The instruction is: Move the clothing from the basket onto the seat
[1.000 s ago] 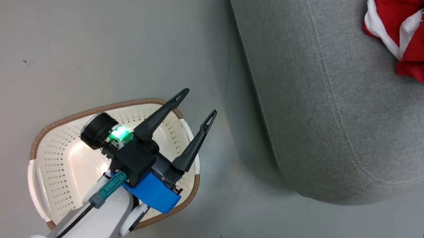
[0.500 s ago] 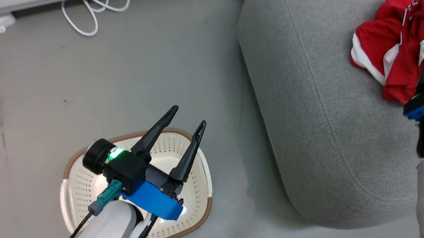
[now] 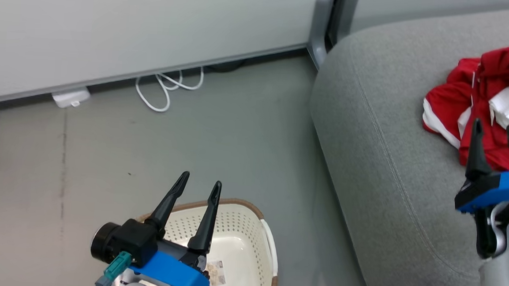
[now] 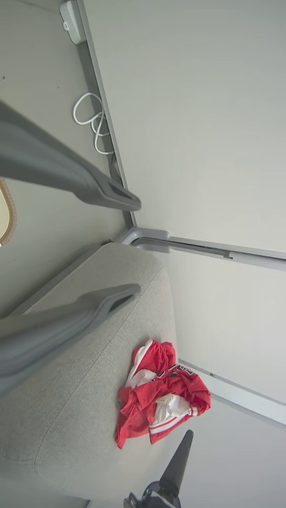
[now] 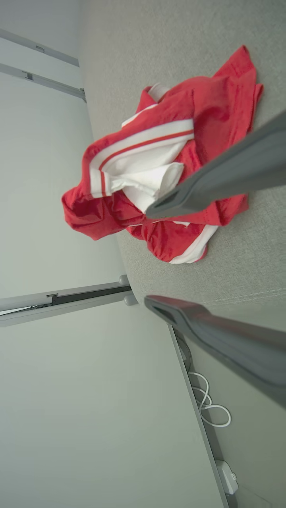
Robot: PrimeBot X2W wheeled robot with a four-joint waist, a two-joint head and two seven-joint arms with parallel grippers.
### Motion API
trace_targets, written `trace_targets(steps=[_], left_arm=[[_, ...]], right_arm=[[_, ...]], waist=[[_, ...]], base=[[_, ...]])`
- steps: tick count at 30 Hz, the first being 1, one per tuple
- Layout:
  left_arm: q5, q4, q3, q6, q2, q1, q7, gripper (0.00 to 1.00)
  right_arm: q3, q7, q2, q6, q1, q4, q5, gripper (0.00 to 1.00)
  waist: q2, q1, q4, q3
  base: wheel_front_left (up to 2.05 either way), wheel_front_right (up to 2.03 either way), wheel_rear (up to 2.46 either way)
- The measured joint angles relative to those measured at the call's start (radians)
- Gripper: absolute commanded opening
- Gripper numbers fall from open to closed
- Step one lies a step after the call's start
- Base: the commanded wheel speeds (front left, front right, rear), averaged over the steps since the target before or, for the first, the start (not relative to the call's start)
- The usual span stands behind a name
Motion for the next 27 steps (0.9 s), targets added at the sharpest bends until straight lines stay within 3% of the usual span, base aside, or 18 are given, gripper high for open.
trace_targets(steps=[15, 27], left_arm=[[0.004, 0.055, 0.132, -0.004, -0.028, 0.094, 0.0, 1.0], [0.014, 0.103, 0.224, -0.004, -0.031, 0.115, 0.0, 1.0]], right_arm=[[0.024, 0.099, 0.096, 0.0, 0.398, -0.421, -0.012, 1.0], [0.111, 0.093, 0.105, 0.0, 0.544, -0.501, 0.025, 1.0]], waist=[[0.0, 0.0, 0.144, -0.145], [0.0, 0.0001, 0.222, -0.197]], base=[[0.0, 0.0, 0.0], [0.0, 0.0, 0.0]])
